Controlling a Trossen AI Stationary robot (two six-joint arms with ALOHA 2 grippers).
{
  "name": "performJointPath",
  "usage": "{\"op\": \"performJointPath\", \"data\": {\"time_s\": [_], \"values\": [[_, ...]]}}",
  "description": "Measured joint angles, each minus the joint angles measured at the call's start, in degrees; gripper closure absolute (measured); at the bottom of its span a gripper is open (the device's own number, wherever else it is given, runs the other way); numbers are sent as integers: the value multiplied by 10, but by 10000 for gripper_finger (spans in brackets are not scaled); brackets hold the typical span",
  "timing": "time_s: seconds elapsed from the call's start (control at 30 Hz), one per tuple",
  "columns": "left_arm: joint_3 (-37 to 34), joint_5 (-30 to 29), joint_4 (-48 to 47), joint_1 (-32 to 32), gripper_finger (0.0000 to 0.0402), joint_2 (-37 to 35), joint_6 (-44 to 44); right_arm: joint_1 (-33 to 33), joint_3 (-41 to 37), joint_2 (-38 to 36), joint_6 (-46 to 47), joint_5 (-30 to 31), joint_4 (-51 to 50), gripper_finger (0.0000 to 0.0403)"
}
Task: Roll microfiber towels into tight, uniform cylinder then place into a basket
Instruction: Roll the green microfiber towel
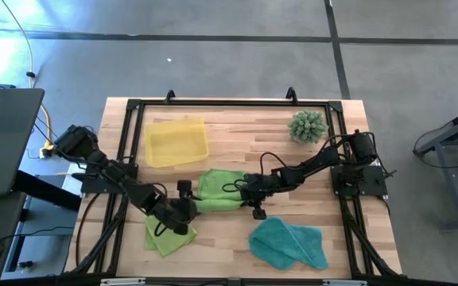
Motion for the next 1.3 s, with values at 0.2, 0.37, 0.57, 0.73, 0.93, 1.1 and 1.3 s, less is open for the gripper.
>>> {"op": "performJointPath", "data": {"time_s": [0.2,0.37,0.57,0.73,0.93,1.1,1.3], "values": [[0,16,18,0,188,39,0,0,0,0,-2,0,1,398],[0,10,20,5,188,79,-3,0,0,0,-3,0,1,398],[3,8,29,29,189,105,-46,0,0,0,-3,0,2,398],[3,45,25,49,218,106,-101,0,0,0,-3,0,2,398],[3,102,25,73,308,105,-131,0,0,0,11,0,2,398],[3,210,30,98,369,90,-164,-1,0,0,42,-23,3,398],[0,374,34,139,389,56,-221,-9,1,1,104,-123,13,398]]}}
